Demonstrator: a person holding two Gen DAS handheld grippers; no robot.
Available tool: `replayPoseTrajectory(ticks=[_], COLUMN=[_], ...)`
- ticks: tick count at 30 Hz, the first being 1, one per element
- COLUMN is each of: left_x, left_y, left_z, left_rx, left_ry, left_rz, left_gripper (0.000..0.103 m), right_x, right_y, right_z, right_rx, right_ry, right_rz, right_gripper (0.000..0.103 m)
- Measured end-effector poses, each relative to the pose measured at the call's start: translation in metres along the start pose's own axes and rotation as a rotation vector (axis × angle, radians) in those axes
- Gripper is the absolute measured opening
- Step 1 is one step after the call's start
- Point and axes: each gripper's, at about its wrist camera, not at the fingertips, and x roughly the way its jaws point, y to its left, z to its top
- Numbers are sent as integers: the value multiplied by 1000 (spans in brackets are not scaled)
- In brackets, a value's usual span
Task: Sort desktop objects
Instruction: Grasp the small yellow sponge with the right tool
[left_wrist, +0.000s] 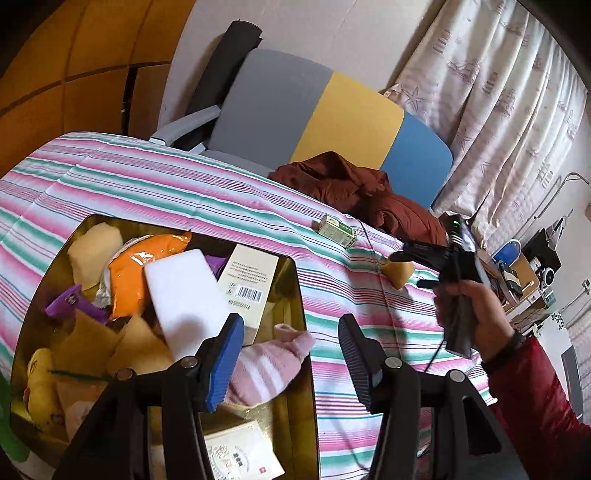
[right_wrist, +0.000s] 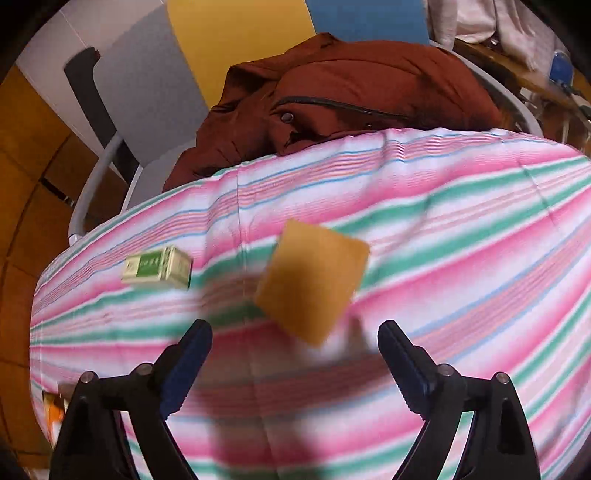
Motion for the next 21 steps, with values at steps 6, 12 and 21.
replayPoseTrajectory(ticks=[6, 12, 21], left_x=[6, 18, 67], left_y=[-1, -11, -63], left_z=[4, 12, 36], left_rx=[-3, 6, 159], left_ry=[7, 29, 103], left_rz=[2, -3, 45], left_gripper=[54, 54, 56], right_x=[22, 22, -12], right_y=[6, -7, -40], right_z=[11, 8, -15], right_rx=[-18, -75, -155], right_ry=[11, 27, 52], right_rz=[-41, -25, -5], right_gripper=[83, 63, 61])
